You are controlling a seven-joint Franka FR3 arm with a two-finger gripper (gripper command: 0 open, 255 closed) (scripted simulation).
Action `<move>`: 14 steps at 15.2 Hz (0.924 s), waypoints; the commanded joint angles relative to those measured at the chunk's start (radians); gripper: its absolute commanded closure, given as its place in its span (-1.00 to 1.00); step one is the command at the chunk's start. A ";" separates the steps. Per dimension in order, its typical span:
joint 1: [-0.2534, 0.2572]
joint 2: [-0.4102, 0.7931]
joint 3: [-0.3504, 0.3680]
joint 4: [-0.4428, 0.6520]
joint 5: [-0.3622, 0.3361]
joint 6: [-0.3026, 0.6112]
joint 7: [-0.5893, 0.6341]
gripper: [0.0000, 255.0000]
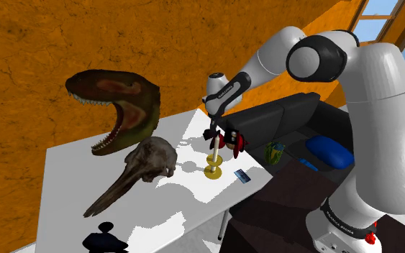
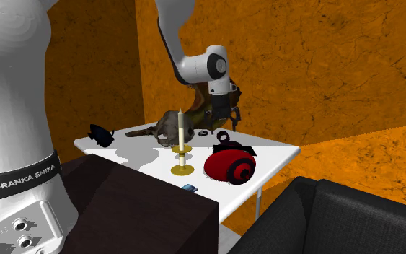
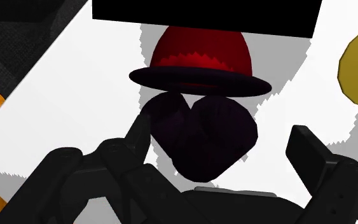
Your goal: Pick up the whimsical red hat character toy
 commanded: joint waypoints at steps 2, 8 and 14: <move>0.001 0.028 0.000 0.004 -0.001 0.025 0.004 -1.00; 0.001 0.044 0.000 0.004 -0.001 0.041 0.006 1.00; 0.001 0.043 0.000 -0.001 -0.002 0.043 0.007 1.00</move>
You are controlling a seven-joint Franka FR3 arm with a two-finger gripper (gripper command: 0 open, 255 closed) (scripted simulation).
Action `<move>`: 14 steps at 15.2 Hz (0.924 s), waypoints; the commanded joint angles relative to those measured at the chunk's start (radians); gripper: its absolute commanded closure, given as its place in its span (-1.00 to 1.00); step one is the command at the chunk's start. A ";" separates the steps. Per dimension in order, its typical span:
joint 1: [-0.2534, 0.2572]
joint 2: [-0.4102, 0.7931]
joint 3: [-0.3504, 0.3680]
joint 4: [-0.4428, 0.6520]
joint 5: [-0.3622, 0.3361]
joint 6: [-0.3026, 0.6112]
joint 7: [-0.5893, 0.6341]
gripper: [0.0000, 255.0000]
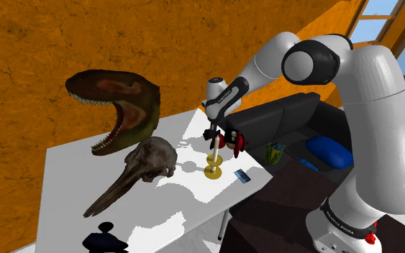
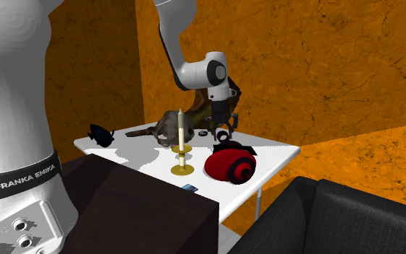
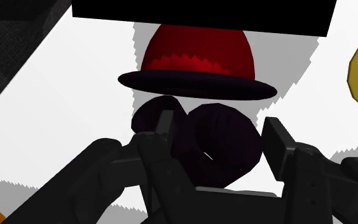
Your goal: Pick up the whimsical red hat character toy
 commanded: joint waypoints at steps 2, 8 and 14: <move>0.000 -0.007 0.000 0.002 0.000 -0.014 -0.002 1.00; 0.001 -0.071 0.000 -0.010 0.001 -0.066 -0.008 1.00; 0.002 -0.131 0.000 -0.015 0.002 -0.121 -0.015 1.00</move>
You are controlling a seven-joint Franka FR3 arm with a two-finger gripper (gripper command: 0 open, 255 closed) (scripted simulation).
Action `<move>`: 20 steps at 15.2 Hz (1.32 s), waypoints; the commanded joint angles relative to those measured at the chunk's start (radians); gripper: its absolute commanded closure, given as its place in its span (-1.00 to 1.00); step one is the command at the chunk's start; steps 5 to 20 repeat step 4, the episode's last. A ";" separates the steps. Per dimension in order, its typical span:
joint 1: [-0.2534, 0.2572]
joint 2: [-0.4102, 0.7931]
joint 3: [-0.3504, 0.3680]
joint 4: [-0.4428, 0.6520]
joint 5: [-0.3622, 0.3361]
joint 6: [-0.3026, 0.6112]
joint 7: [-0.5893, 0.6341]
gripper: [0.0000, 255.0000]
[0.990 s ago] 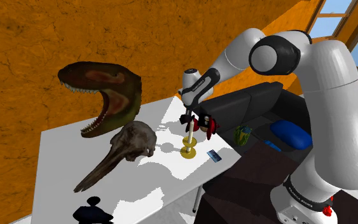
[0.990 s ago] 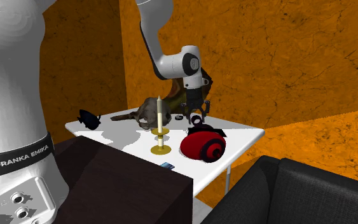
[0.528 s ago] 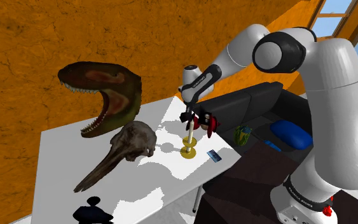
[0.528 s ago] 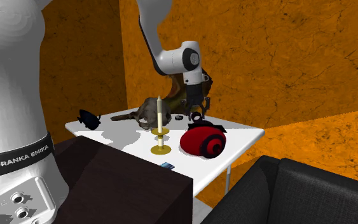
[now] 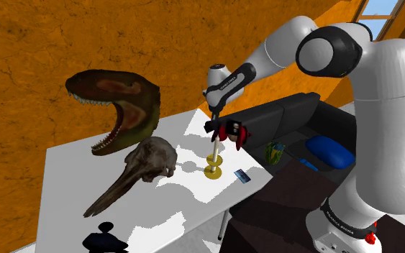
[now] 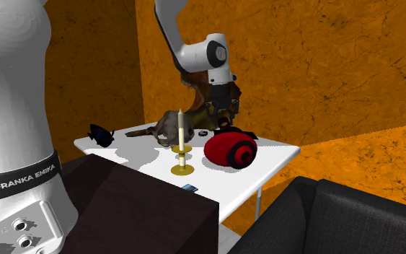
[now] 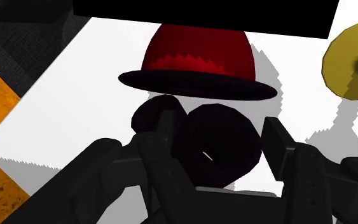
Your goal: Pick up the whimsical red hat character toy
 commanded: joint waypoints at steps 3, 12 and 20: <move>0.002 -0.028 0.000 0.003 0.000 -0.030 -0.002 1.00; 0.002 -0.028 0.000 0.003 0.000 -0.030 -0.002 1.00; 0.002 -0.028 0.000 0.003 0.000 -0.030 -0.002 1.00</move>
